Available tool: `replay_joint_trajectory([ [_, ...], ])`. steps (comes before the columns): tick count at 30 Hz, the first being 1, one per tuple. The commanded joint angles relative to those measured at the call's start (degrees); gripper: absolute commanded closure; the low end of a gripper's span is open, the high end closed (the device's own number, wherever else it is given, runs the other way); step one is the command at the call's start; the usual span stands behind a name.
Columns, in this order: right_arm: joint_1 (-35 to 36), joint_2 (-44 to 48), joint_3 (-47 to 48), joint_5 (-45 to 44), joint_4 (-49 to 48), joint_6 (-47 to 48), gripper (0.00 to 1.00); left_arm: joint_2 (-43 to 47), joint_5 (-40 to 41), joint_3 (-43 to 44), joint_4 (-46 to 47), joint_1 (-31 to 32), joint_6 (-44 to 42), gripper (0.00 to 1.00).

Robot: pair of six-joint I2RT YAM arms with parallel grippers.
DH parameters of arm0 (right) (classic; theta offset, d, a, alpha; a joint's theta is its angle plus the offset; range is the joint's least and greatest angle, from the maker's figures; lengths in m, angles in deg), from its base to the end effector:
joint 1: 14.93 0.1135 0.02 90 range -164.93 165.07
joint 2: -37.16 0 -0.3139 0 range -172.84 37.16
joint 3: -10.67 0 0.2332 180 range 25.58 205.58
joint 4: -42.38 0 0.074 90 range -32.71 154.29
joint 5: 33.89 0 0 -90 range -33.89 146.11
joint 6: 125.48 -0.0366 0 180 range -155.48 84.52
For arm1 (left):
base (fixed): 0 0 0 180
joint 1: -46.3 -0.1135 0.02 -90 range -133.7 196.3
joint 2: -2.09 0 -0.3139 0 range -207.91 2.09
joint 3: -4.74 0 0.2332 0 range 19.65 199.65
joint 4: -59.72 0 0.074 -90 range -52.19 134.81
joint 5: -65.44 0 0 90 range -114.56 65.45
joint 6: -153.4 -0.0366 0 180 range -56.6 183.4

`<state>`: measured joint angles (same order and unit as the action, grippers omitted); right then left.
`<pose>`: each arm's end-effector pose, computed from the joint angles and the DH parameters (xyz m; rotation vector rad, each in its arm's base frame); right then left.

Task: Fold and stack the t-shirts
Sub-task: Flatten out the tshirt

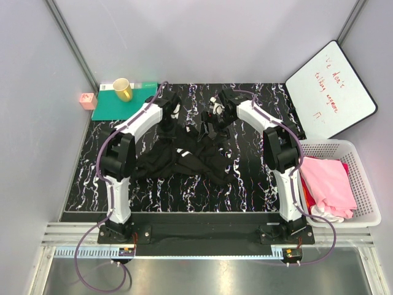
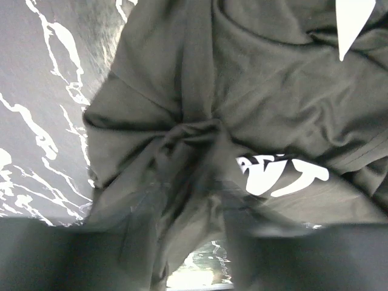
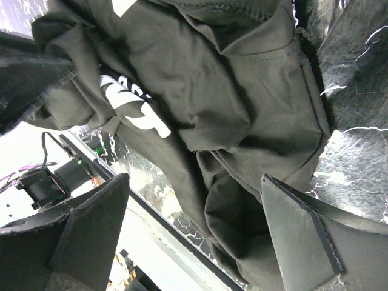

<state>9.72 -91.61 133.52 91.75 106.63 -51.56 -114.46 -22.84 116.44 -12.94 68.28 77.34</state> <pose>0.4307 0.2211 0.2366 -0.3737 2.8381 1.0352 0.3867 -0.1549 0.2666 0.2002 2.9176 -0.0569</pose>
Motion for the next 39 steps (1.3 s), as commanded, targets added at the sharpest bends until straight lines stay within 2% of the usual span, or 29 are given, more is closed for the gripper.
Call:
replay_joint_trajectory([
  [1,0.4,2.0,0.5,0.6,-0.3,1.4,0.04,1.4,-0.2,2.3,-1.1,0.8,-0.5,1.0],
  [8,0.5,-3.5,7.2,2.9,-0.3,1.2,0.04,9.5,0.7,-0.4,-3.2,1.7,0.5,1.0],
  [13,0.4,-9.8,13.9,3.4,-0.2,0.2,0.04,15.8,-0.7,-5.5,-6.1,2.9,1.7,1.0],
  [20,0.4,-18.3,22.2,5.8,-0.6,-1.8,0.05,25.0,-3.4,-20.7,-7.0,4.5,8.6,1.0],
  [25,0.5,-22.4,27.3,5.8,-1.4,-4.0,0.09,32.3,-5.4,-28.5,-8.9,4.6,13.9,1.0],
  [27,0.5,-23.6,28.7,6.1,-1.6,-5.0,0.17,35.0,-6.0,-31.1,-9.7,4.7,15.2,1.0],
  [30,0.5,-25.5,30.6,5.9,-2.1,-5.7,0.2,38.1,-7.3,-33.4,-11.8,4.7,17.3,1.0],
  [32,0.6,-26.5,31.3,5.9,-2.1,-5.8,0.28,39.0,-7.2,-34.6,-13.2,4.7,17.4,1.0],
  [34,0.7,-27.4,30.6,5.7,-2.0,-5.9,0.51,40.1,-7.4,-36.3,-14.9,4.7,17.8,1.0],
  [36,0.6,-27.2,30.0,3.7,-1.8,-5.8,0.67,41.5,-7.9,-38.6,-15.4,4.7,18.1,1.0],
  [39,0.4,-26.9,30.0,-1.4,0.2,-4.6,0.77,43.7,-8.2,-42.0,-16.0,4.7,18.8,1.0],
])
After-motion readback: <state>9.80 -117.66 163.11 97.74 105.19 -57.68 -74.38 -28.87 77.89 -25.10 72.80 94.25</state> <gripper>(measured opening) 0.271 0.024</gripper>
